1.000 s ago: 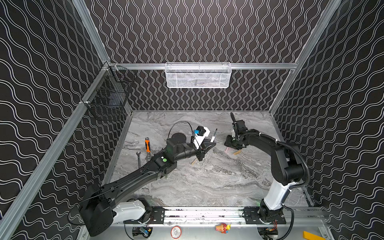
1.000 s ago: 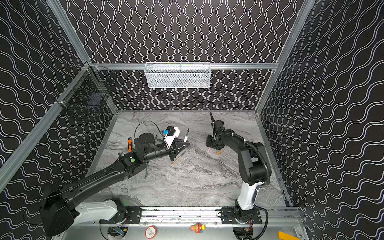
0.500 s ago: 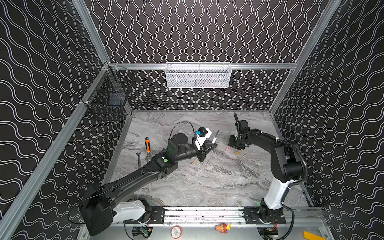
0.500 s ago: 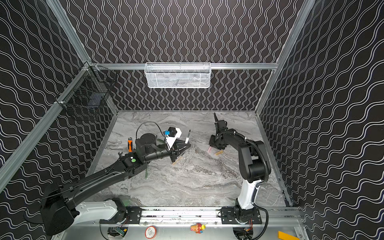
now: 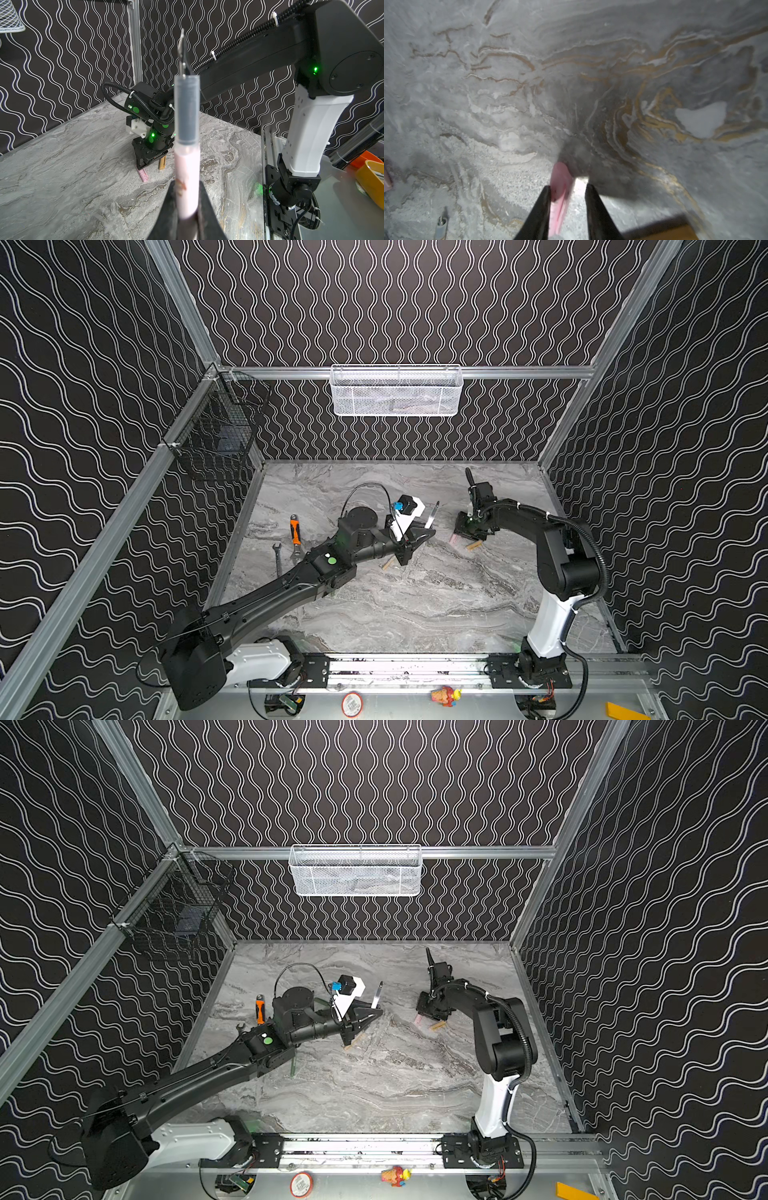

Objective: Insert the pens into the pen caps

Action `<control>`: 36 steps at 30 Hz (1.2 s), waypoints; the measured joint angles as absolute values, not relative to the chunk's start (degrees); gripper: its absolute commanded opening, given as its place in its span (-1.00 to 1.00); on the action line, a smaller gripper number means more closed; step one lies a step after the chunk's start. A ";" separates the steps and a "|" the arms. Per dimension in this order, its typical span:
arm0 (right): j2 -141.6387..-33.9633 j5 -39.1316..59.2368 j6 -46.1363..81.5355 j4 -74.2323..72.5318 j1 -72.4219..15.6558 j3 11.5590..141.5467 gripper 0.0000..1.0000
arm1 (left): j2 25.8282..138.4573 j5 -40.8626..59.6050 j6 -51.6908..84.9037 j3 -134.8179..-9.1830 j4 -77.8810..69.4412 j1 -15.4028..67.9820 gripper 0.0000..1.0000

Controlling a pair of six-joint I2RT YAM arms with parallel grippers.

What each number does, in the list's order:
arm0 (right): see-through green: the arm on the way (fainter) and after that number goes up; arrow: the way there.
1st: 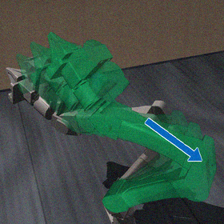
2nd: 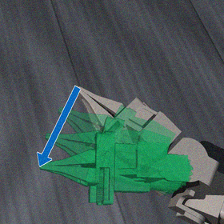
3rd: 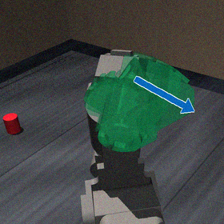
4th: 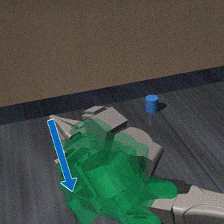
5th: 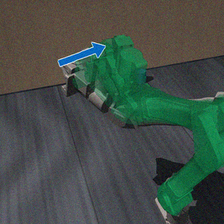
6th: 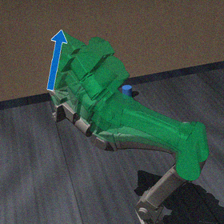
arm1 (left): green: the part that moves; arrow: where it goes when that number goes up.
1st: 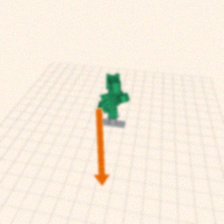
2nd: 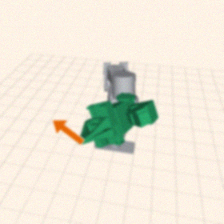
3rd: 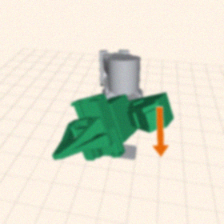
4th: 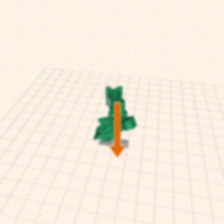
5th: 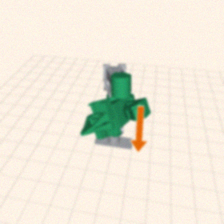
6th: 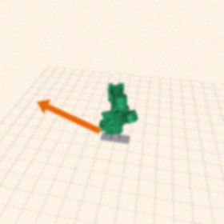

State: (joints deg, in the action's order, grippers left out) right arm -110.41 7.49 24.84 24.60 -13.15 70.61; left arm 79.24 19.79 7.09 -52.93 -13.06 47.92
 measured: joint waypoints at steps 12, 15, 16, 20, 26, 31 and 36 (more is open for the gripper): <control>-111.00 7.33 24.88 24.08 -13.34 71.09 -0.43 | 79.26 19.77 7.07 -53.30 -12.67 48.05 -0.88; -110.96 7.20 24.86 24.01 -13.45 71.09 -0.31 | 79.29 19.79 7.07 -53.32 -12.67 48.05 -0.89; -110.85 7.14 24.82 24.03 -13.50 71.09 -0.31 | 79.33 19.79 7.07 -53.34 -12.69 48.05 -0.88; -110.39 6.74 24.53 24.75 -13.76 71.09 -0.32 | 79.68 19.81 7.07 -53.41 -12.49 48.12 -0.89; -110.00 6.42 23.07 25.85 -15.40 70.78 -0.35 | 79.70 19.97 7.07 -53.56 -12.29 48.18 -0.89; -109.47 5.26 22.39 26.22 -15.57 69.89 -0.38 | 79.70 19.99 7.07 -53.56 -12.32 48.40 -0.89; -109.47 4.58 21.87 26.98 -15.46 71.22 -0.41 | 79.70 19.97 7.01 -53.56 -12.29 48.66 -0.90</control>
